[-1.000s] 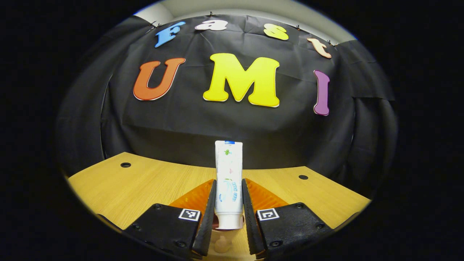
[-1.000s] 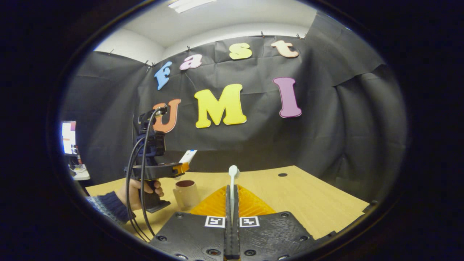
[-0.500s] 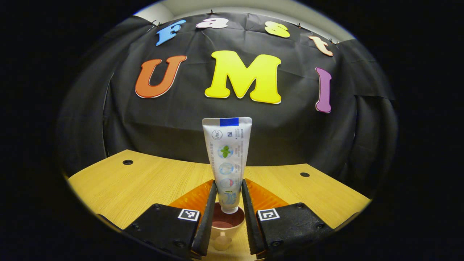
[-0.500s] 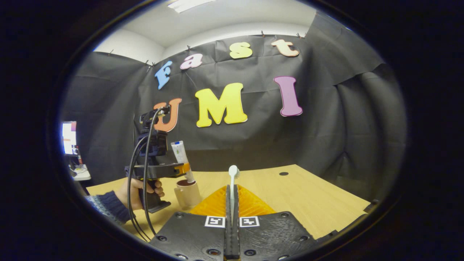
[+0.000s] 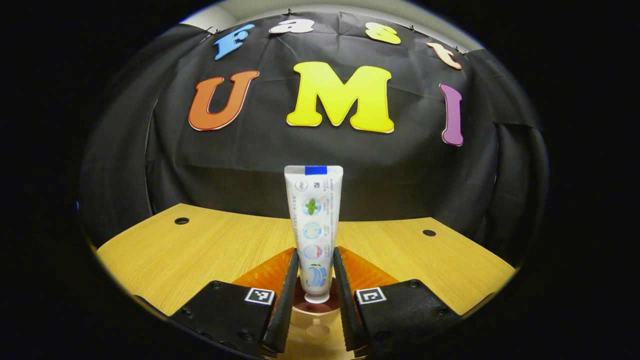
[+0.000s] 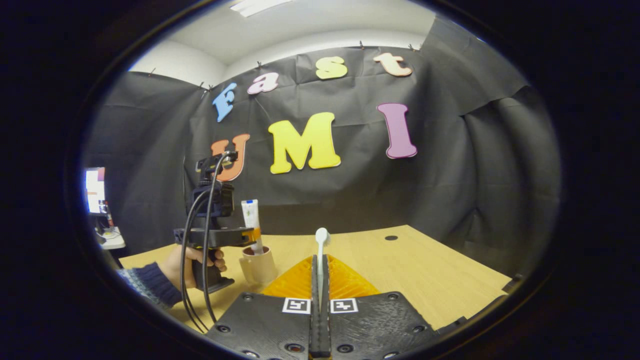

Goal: Put the toothbrush and toothpaste on the desktop into the cup, then pick up the cup and place it on the coaster on the desktop.

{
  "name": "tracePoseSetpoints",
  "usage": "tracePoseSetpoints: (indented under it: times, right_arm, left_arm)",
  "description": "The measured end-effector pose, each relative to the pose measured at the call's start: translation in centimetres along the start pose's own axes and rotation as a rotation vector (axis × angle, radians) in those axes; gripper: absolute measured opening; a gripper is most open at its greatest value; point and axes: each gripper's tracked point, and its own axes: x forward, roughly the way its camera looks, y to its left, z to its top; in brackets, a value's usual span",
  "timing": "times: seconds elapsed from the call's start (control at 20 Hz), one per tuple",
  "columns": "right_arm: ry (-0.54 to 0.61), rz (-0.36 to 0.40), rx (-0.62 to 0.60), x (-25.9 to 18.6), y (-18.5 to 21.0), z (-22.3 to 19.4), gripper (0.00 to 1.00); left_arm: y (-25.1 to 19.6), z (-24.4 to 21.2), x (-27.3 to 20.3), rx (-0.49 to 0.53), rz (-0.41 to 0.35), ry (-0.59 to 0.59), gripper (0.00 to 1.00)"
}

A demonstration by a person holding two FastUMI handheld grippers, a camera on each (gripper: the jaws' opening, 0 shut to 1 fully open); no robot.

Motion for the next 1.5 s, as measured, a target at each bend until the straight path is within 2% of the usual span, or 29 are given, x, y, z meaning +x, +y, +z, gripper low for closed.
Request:
tracePoseSetpoints:
  times: [0.2,0.3,0.35,0.45,0.6,0.7,0.85,0.9,1.0,1.15,1.35,1.5]
  right_arm:
    - [0.003,0.0,-0.01,0.2,0.0,-0.3,0.0]
    - [0.004,-0.004,-0.017,0.2,-0.2,-0.6,0.0]
    - [0.007,-0.008,-0.019,0.3,-0.3,-0.7,0.0]
    - [0.018,-0.007,-0.013,0.6,-0.3,-1.0,0.0]
    - [0.024,0.002,-0.038,1.3,-0.1,-1.2,0.0]
    - [0.023,-0.008,-0.046,2.3,-0.2,-1.0,0.0]
    - [0.056,0.054,0.007,3.9,1.7,-1.1,0.0]
    - [0.059,0.075,0.015,4.5,2.4,-0.8,0.0]
    - [0.06,0.074,-0.017,5.9,3.0,-0.8,0.0]
    - [0.075,0.128,-0.04,7.5,6.1,-0.5,0.0]
    - [0.071,0.18,-0.042,10.9,9.5,1.7,0.0]
    - [0.042,0.182,-0.033,13.9,11.7,3.9,0.0]
  left_arm:
    - [0.2,1.2,0.0,0.052,0.026,-0.031,0.46]
    - [0.0,1.0,-0.6,0.064,0.022,-0.015,0.66]
    - [0.1,1.3,-1.0,0.069,0.031,-0.012,0.88]
    - [0.5,2.5,-2.2,0.063,0.045,-0.046,0.99]
    - [0.8,5.3,-4.3,0.05,0.051,-0.136,0.99]
    - [1.3,5.4,-5.9,0.043,0.065,-0.144,0.99]
    - [2.6,4.3,-8.5,0.015,0.064,-0.134,0.99]
    - [2.4,3.9,-9.1,0.005,0.038,-0.137,0.99]
    - [3.3,2.2,-10.0,0.011,0.036,-0.111,0.99]
    - [5.3,-0.2,-12.3,0.01,0.057,-0.097,1.0]
    - [6.4,-3.0,-15.2,-0.028,0.054,-0.079,1.0]
    - [7.1,-4.0,-17.2,-0.045,0.049,-0.078,0.99]
